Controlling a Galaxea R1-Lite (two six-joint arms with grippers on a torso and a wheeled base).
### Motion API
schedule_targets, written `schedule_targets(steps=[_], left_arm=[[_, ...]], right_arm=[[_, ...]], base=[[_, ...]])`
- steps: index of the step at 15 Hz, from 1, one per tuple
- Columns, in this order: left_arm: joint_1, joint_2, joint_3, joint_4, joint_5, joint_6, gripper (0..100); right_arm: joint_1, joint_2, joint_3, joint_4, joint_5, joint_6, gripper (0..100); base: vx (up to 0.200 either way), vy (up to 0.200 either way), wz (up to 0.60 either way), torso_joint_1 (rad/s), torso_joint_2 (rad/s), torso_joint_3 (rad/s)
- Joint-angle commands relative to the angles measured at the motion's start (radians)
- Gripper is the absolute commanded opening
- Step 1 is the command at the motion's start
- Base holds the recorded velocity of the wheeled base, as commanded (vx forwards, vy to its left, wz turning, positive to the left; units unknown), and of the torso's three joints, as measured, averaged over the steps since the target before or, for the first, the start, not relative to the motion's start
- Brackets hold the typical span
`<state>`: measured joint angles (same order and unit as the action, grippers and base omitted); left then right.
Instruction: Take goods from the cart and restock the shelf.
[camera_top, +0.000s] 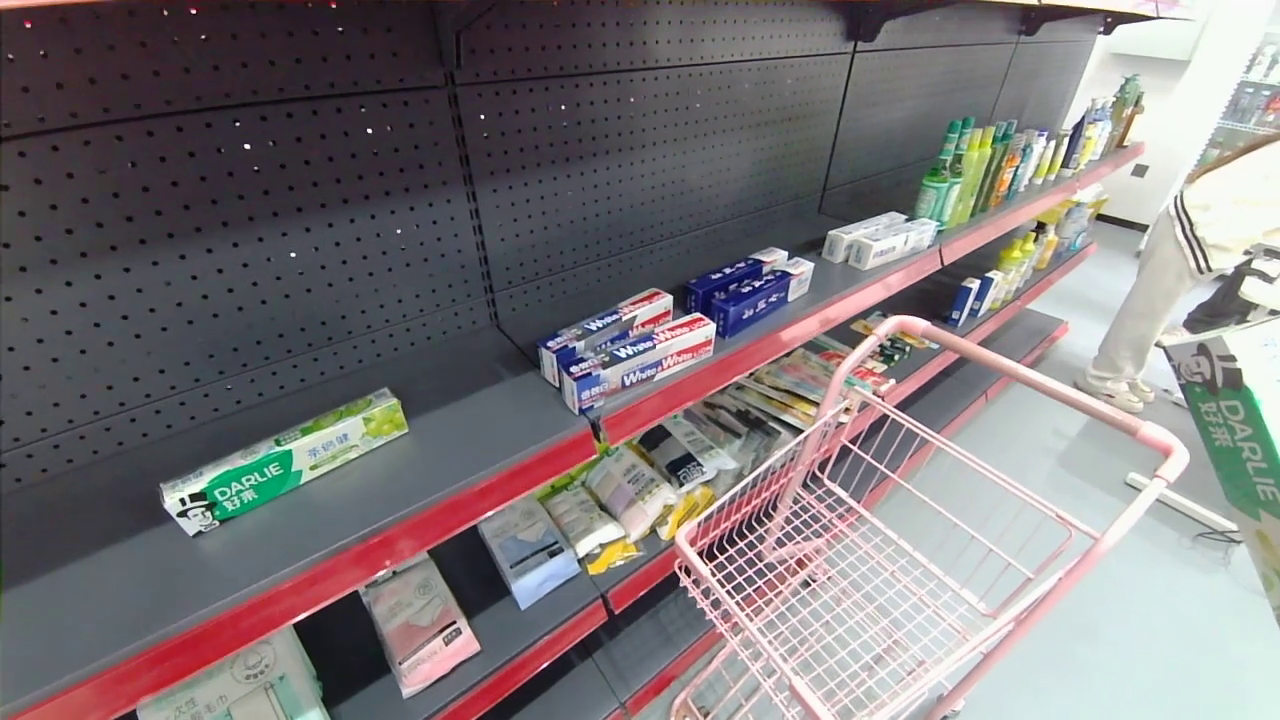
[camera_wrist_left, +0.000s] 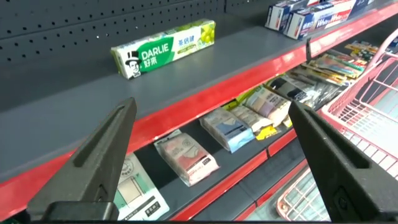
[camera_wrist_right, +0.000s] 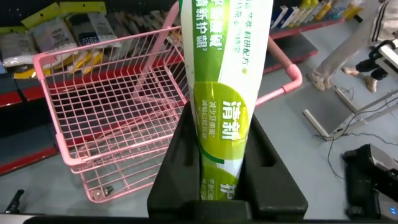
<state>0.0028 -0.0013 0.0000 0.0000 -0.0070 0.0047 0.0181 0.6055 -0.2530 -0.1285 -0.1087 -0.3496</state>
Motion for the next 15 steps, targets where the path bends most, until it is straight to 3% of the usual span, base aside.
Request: schedule_targets(steps=[1,7,10,15], left_arm=[[0.000,0.001,0.000,-0.002,-0.001,0.000,100],[0.000,0.001,0.000,0.000,-0.002,0.000,100],[0.000,0.001,0.000,0.000,-0.002,0.000,100],[0.000,0.001,0.000,0.000,-0.002,0.000,100]], right_arm=[[0.000,0.011,0.000,0.000,0.000,0.000,0],[-0.001,0.028,0.000,0.000,-0.003,-0.002,0],[-0.007,0.034,0.001,-0.002,-0.052,-0.031,0],[-0.006,0.036,0.006,0.000,-0.051,-0.032,0]], base=[[0.000,0.000,0.00,0.154,-0.33,-0.183],[0.000,0.000,0.00,0.144,-0.29,-0.149],[0.000,0.000,0.00,0.073,-0.14,-0.072],[0.000,0.000,0.60,0.003,0.00,-0.001]])
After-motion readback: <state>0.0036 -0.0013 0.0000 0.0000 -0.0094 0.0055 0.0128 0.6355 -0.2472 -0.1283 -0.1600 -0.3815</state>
